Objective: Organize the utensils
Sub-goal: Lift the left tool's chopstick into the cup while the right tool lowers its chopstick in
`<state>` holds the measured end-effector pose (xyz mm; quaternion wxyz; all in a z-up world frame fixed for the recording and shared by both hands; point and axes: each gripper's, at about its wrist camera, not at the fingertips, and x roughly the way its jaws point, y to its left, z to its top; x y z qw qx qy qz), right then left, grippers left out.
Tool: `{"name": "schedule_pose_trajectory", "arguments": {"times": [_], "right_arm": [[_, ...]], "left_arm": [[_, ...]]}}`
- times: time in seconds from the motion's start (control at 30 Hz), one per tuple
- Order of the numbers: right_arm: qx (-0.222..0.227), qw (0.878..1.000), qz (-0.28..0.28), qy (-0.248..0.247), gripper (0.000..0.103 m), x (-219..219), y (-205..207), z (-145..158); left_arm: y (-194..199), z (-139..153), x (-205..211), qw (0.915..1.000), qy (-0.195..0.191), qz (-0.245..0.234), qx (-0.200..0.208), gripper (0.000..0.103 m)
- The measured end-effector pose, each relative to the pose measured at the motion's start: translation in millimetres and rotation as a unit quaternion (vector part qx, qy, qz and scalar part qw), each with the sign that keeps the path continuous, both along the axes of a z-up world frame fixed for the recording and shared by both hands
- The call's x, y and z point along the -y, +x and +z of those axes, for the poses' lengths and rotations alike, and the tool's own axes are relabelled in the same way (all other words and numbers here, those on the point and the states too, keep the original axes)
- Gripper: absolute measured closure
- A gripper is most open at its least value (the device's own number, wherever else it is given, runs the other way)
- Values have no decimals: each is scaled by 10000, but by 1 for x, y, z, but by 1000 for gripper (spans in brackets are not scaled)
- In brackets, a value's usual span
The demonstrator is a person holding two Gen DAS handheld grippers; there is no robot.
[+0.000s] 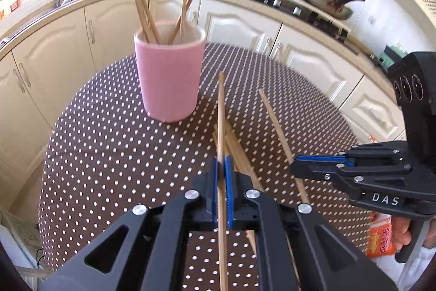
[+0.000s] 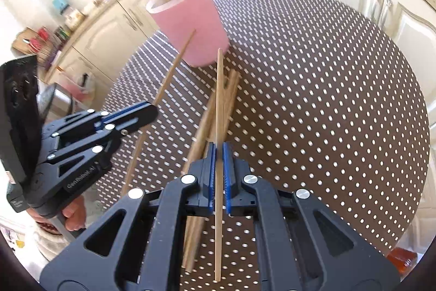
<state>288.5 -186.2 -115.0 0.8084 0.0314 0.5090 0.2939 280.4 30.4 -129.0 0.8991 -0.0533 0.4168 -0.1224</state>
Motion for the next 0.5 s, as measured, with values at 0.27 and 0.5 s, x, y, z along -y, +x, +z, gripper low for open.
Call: {"name": "schedule_pose_trajectory", "arguments": {"times": [0.27,0.5], "right_arm": [[550,9977,37,405,97,-4,-10,46],[927,9935,5,661,97,-12,-14,80]], "left_arm": [[-15,35,-7,9971,-324,-60,683,98],[-11,56,-10,9919,-500,10,1171,98]]}}
